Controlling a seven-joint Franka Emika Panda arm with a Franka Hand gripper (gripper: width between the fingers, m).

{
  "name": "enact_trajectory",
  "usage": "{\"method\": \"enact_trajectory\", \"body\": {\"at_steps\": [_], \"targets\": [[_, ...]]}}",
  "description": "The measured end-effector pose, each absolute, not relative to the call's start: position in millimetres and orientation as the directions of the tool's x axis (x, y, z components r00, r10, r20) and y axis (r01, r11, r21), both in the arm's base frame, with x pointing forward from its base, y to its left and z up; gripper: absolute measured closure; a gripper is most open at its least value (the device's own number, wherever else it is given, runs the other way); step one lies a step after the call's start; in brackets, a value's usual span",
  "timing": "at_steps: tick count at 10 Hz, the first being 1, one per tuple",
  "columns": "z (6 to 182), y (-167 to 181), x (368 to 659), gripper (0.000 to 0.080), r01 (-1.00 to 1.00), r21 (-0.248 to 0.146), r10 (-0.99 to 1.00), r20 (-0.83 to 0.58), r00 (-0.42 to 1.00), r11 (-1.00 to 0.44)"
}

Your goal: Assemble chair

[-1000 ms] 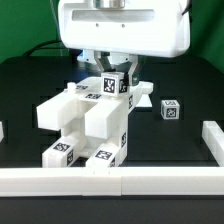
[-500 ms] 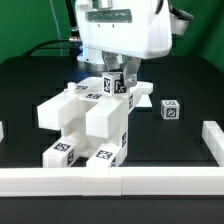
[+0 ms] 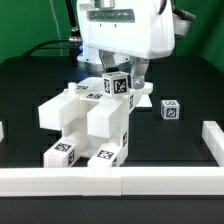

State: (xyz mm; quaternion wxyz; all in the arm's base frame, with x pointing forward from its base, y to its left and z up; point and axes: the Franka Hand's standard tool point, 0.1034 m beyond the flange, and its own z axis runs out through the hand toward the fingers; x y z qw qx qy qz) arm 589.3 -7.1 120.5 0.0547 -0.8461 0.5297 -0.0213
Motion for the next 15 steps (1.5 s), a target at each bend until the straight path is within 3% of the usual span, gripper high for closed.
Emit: {"method": "enact_trajectory", "body": {"at_steps": [5,9,15], "targets": [[119.9,-8.0,588.6,0.0151,-0.691,-0.112,-0.697,0.02,0.717,-0.714],[122.3,-12.6,591.4,0.0151,-0.31,-0.029,-0.311,0.09,0.946,-0.95],[119.3,-13.4,592.6,0.0151,0.14,0.035,0.143,0.111,0.983,-0.99]]}}
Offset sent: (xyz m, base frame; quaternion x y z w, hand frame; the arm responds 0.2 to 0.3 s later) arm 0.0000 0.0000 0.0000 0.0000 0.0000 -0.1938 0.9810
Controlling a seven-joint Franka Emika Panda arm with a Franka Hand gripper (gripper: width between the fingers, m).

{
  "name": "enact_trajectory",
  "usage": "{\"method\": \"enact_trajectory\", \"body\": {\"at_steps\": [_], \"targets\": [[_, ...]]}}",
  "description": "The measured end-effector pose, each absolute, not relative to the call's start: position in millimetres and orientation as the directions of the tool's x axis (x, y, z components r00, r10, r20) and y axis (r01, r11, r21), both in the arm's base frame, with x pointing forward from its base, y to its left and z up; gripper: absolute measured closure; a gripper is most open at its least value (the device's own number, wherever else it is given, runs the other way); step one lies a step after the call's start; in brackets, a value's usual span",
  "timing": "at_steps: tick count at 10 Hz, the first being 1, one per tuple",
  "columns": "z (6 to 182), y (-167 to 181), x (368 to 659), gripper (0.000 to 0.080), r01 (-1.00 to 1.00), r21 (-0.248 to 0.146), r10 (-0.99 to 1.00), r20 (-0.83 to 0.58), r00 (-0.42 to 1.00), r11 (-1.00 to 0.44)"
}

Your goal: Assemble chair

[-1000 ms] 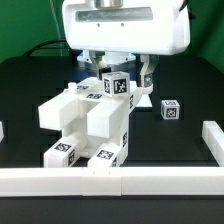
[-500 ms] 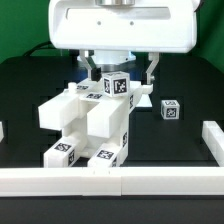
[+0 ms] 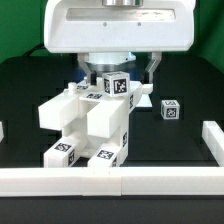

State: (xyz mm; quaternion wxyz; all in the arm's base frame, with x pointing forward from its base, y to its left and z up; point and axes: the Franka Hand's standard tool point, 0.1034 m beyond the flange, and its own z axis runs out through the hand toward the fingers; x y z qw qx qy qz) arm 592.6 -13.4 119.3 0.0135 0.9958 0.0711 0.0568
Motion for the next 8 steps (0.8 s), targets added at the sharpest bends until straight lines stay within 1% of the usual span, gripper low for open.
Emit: {"method": "enact_trajectory", "body": {"at_steps": [1,2,4,5,6,8], "targets": [[118.2,-15.1,591.6,0.0151,0.219,0.046,0.223,0.109,0.969,-0.975],[118.0,-15.7,591.4,0.0151,0.194,0.04,0.197,0.111,0.974,-0.98],[118.0,-15.8,591.4,0.0418,0.195,0.04,0.198,0.111,0.974,-0.98],[118.0,-15.8,591.4,0.0418,0.195,0.04,0.198,0.111,0.974,-0.98],[118.1,-15.9,591.5,0.0514,0.195,0.041,0.198,0.111,0.974,-0.98],[118.0,-15.9,591.4,0.0514,0.185,0.039,0.188,0.111,0.976,-0.982]]}}
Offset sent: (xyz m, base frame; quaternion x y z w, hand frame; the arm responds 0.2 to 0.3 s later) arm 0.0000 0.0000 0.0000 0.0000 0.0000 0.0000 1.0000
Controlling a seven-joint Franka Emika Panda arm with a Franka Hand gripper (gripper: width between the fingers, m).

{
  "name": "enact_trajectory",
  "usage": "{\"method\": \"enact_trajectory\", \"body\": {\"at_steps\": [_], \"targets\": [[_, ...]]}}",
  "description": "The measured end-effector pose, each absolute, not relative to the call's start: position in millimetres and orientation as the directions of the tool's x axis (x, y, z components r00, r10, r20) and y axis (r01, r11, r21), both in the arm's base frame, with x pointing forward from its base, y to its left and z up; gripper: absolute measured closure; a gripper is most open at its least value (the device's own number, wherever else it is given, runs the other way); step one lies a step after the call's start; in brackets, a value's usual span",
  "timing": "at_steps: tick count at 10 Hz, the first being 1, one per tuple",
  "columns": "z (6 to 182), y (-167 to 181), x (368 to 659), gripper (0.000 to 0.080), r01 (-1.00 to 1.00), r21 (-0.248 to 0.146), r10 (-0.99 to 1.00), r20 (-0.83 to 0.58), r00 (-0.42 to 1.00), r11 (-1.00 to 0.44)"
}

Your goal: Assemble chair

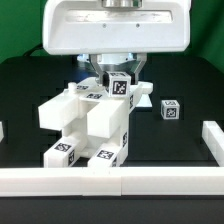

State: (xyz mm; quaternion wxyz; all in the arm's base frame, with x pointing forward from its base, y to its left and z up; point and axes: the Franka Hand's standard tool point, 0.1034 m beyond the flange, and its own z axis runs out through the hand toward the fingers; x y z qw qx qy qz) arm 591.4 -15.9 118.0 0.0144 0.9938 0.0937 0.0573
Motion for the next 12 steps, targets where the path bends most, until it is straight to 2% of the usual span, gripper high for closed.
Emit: {"method": "enact_trajectory", "body": {"at_steps": [6,8,10,12], "targets": [[117.4,-14.8,592.3,0.0514,-0.244,-0.014,-0.244,0.109,0.964,-0.97],[117.2,-14.7,592.7,0.0512,-0.427,-0.051,-0.43,0.101,0.897,-0.903],[117.1,-15.3,592.7,0.0512,-0.529,-0.07,-0.533,0.091,0.841,-0.846],[117.1,-12.8,592.7,0.0512,-0.689,-0.094,-0.695,0.068,0.716,-0.719]]}}
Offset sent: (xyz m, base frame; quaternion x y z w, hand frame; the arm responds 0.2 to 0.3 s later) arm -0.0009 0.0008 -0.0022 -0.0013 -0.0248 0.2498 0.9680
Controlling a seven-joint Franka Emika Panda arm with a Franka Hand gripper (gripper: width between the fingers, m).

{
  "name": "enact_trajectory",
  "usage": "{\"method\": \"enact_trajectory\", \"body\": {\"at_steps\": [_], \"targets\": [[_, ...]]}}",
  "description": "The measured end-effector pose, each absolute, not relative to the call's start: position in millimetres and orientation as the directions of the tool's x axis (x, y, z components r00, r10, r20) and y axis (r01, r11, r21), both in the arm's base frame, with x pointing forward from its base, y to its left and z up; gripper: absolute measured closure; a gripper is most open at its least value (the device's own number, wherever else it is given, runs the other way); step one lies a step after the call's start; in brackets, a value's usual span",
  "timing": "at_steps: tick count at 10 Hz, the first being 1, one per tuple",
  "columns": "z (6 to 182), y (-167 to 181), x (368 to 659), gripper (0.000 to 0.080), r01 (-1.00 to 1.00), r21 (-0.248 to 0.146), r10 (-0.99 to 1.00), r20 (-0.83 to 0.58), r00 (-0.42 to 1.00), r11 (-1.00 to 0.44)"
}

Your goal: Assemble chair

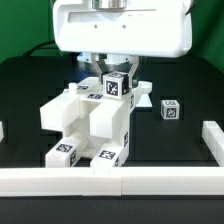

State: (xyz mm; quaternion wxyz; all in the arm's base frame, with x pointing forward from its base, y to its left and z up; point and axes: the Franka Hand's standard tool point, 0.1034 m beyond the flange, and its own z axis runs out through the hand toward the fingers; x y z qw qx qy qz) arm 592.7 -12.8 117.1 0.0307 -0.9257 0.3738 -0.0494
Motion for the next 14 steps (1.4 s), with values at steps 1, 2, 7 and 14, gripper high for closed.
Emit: {"method": "enact_trajectory", "body": {"at_steps": [1,2,7,14], "targets": [[117.2,-11.5,592.8,0.0512,-0.745,-0.104,-0.752,0.055,0.657,-0.659],[116.8,-11.0,592.8,0.0512,-0.815,-0.118,-0.822,0.034,0.568,-0.568],[116.4,-10.8,593.1,0.0325,-0.863,-0.128,-0.871,0.019,0.491,-0.489],[118.9,-9.0,596.2,0.0151,-0.421,-0.057,-0.425,0.103,0.899,-0.905]]}}
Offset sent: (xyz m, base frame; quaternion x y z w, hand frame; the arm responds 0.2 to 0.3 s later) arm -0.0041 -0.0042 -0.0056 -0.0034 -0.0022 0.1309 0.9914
